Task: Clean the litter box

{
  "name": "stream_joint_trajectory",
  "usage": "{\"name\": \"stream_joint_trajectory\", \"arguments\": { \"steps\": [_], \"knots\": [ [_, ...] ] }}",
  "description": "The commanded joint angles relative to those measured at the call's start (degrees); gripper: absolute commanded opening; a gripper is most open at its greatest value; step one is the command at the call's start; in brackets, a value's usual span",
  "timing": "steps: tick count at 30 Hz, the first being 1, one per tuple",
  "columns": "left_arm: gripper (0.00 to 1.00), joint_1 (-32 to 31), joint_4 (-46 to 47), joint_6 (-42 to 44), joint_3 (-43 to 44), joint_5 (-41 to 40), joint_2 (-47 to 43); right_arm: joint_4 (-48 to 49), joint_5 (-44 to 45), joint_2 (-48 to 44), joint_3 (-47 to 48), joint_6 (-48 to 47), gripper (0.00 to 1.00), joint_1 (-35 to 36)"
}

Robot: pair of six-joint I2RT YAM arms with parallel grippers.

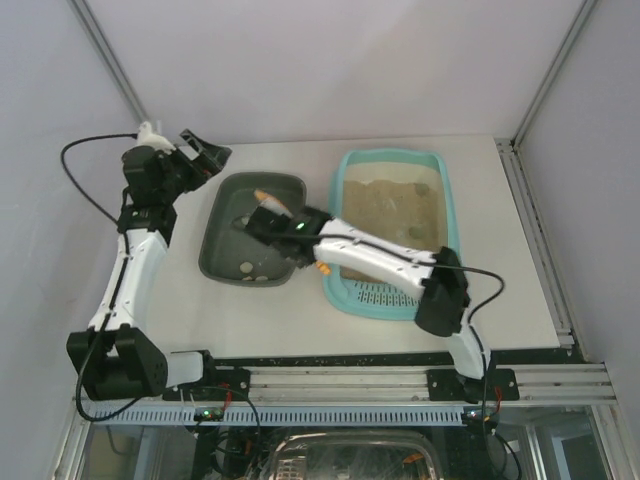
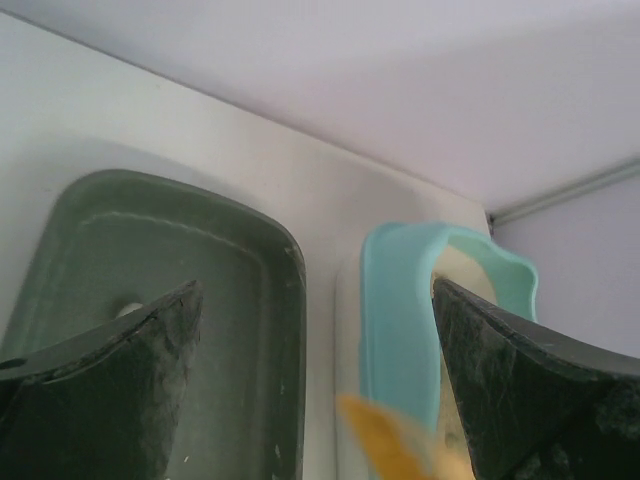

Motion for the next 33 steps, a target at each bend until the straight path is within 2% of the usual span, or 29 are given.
{"name": "stream_joint_trajectory", "arguments": {
  "steps": [1, 4, 8, 9, 12, 18, 21, 24, 33],
  "knots": [
    [1.00, -6.3, -2.1, 4.0, 6.4, 4.8, 6.4, -8.3, -17.1, -18.2, 1.2, 13.7, 0.00, -8.4],
    [1.00, -12.1, -1.5, 4.9, 9.3, 4.3, 11.4, -12.1, -26.9, -26.9, -3.7, 21.1, 0.00, -14.1],
    [1.00, -19.0, 2.1, 3.0, 13.4, 5.4, 18.0, -17.3, -38.4, -33.5, -9.0, 32.9, 0.00, -24.2],
    [1.00, -19.9, 2.7, 2.7, 14.6, 5.5, 19.5, -19.2, -41.3, -33.9, -9.6, 33.1, 0.00, -26.2],
    [1.00, -24.0, 3.4, 1.2, 17.2, 7.0, 23.5, -25.1, -42.2, -33.3, -9.6, 29.1, 0.00, -28.5],
    [1.00, -31.0, 4.4, 2.2, 13.9, 8.5, 24.5, -25.1, -46.6, -39.6, -25.8, 30.0, 0.00, -34.4],
    [1.00, -32.7, 6.3, 2.1, 9.8, 8.2, 23.1, -25.1, -44.3, -40.7, -29.6, 30.6, 0.00, -35.1],
    [1.00, -32.9, 6.9, 1.4, 7.4, 7.4, 22.3, -25.1, -37.6, -39.9, -32.4, 31.0, 0.00, -35.6],
    [1.00, -35.2, 6.7, 1.2, 3.5, 6.7, 19.5, -24.9, -24.8, -30.4, -31.1, 26.2, 0.00, -37.7]
  ]
}}
